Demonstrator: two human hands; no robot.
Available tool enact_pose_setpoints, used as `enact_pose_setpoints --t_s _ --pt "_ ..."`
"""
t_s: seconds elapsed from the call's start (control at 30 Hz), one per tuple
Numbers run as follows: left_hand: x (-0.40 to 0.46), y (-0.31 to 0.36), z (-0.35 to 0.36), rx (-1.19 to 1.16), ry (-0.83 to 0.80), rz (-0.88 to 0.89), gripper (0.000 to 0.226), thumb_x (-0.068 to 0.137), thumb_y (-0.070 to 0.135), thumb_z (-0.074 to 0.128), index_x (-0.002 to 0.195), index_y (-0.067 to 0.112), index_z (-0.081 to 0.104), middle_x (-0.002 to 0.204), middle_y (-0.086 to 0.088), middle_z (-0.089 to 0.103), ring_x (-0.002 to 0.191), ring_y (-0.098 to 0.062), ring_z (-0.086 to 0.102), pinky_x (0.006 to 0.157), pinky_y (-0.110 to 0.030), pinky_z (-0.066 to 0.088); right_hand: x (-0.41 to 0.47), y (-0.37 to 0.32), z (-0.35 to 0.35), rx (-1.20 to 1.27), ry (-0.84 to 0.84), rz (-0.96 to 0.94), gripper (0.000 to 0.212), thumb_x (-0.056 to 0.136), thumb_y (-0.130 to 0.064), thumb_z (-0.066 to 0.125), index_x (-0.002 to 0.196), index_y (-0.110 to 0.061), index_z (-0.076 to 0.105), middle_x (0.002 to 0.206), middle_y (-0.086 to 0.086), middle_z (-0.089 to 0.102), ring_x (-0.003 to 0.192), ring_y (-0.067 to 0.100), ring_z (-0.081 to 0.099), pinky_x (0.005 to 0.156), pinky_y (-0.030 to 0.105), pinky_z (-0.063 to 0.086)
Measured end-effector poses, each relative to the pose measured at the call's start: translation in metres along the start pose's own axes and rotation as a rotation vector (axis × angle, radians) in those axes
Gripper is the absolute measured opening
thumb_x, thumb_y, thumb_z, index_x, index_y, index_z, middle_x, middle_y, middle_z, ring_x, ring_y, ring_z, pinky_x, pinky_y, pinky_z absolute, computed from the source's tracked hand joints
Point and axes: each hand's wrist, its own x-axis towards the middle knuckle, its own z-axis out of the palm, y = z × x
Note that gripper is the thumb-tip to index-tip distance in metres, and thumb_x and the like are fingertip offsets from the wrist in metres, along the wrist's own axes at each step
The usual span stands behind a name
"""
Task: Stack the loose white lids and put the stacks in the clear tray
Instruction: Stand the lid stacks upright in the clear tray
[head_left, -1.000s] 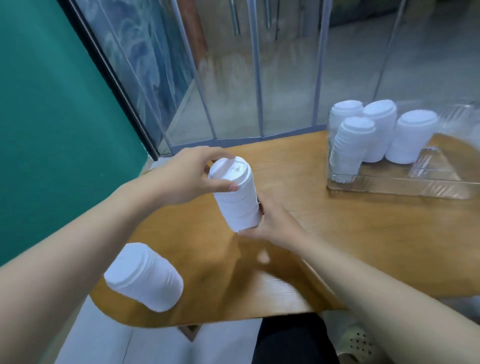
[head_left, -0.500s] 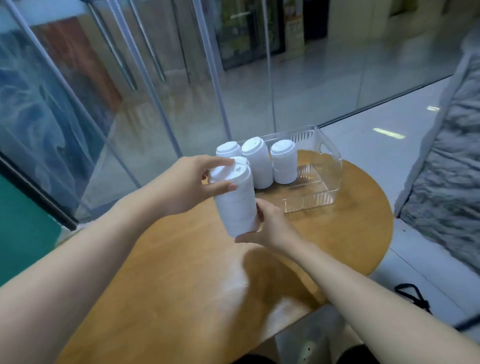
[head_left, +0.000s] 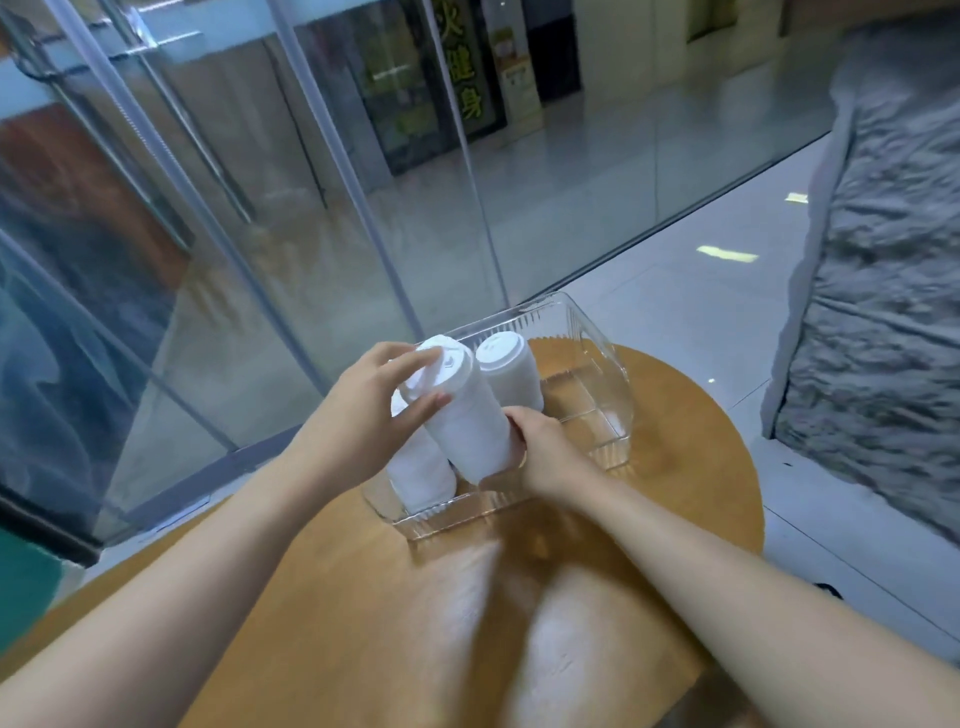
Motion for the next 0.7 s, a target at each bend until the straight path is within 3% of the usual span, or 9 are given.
enact_pose_setpoints --t_s 0.17,0.27,0.57,0.7 --pt "0.023 -0.016 0.013 -0.101 -0.011 -0.036 0.050 0.094 0.052 0.063 0.140 0.032 0.061 0.133 0.014 0.058 0.109 -0.005 0.061 0.094 -0.008 0.043 0.026 0.010 -0.003 -0.042 -0.045 -0.006 0.079 0.057 -0.026 0.100 0.127 -0.019 0.063 0.122 -0.006 0.069 0.112 0.012 0.063 0.096 0.036 0.054" --pt "0.035 -0.023 0.016 -0.114 -0.014 -0.035 0.056 0.091 0.060 0.057 0.139 0.033 0.062 0.133 0.014 0.058 0.109 -0.004 0.061 0.099 -0.021 0.049 0.038 0.013 -0.003 -0.063 -0.089 0.002 0.082 0.057 -0.027 0.100 0.128 -0.019 0.061 0.122 -0.006 0.068 0.111 0.013 0.062 0.092 0.036 0.054" --pt "0.047 -0.036 0.022 -0.081 -0.051 -0.033 0.055 0.087 0.062 0.060 0.135 0.036 0.063 0.121 0.013 0.058 0.099 -0.003 0.062 0.093 -0.031 0.052 0.057 0.022 0.005 -0.091 -0.181 0.037 0.093 0.053 -0.041 0.100 0.131 -0.023 0.052 0.125 -0.008 0.065 0.113 0.012 0.063 0.093 0.039 0.057" --pt "0.050 -0.040 0.029 -0.075 -0.058 -0.028 0.054 0.087 0.059 0.063 0.135 0.036 0.063 0.119 0.014 0.057 0.098 -0.006 0.062 0.094 -0.035 0.053 0.059 0.024 0.005 -0.096 -0.210 0.050 0.089 0.054 -0.036 0.100 0.128 -0.021 0.052 0.121 -0.008 0.066 0.111 0.012 0.063 0.092 0.041 0.057"
